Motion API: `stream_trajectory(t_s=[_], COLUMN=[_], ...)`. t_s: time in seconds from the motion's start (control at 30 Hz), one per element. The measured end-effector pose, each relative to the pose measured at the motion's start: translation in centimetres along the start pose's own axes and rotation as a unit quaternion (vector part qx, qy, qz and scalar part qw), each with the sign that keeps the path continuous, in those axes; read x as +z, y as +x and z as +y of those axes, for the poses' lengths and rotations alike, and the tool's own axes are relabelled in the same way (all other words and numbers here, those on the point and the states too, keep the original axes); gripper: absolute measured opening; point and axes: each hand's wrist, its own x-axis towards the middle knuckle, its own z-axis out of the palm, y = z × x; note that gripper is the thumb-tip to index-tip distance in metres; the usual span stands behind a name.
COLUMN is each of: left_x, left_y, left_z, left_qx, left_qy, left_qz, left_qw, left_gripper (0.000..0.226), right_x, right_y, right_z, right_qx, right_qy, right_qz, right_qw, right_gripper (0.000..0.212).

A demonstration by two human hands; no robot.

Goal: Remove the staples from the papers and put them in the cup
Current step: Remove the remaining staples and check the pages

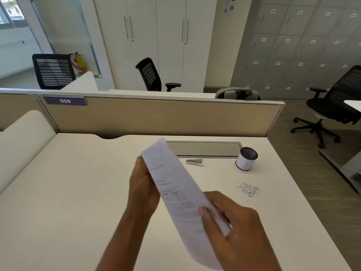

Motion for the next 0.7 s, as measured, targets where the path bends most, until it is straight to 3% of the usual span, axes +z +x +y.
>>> stream_trajectory(t_s=[0.13,0.23,0.33,0.43,0.57,0.7], left_x=[-3.4,-4.7,-7.4,-10.7,-14.7,-17.4], left_y=[1.6,1.2,1.7,2.1,2.2,2.5], left_z=[0.8,1.6,1.9,1.0,-1.9,-3.6], left_qx=[0.105,0.165,0.131,0.059,0.007,-0.029], left_qy=[0.099,0.146,0.149,0.244,0.335,0.345], left_qz=[0.047,0.038,-0.036,-0.100,-0.081,-0.062], left_qw=[0.988,0.975,0.980,0.963,0.939,0.936], left_gripper=[0.021,0.014,0.008,0.022,0.016,0.015], right_x=[1.9,5.1,7.7,10.4,14.3,17.2], right_y=[2.5,3.4,4.1,4.6,4.4,3.9], right_z=[5.0,8.0,10.6,12.4,14.9,16.9], right_qx=[0.125,0.159,0.190,0.204,0.214,0.242], right_qy=[0.079,0.172,0.270,0.322,0.321,0.301], right_qz=[-0.025,-0.004,0.042,0.045,0.031,0.007], right_qw=[0.989,0.972,0.943,0.923,0.922,0.922], right_gripper=[0.020,0.022,0.026,0.028,0.030,0.030])
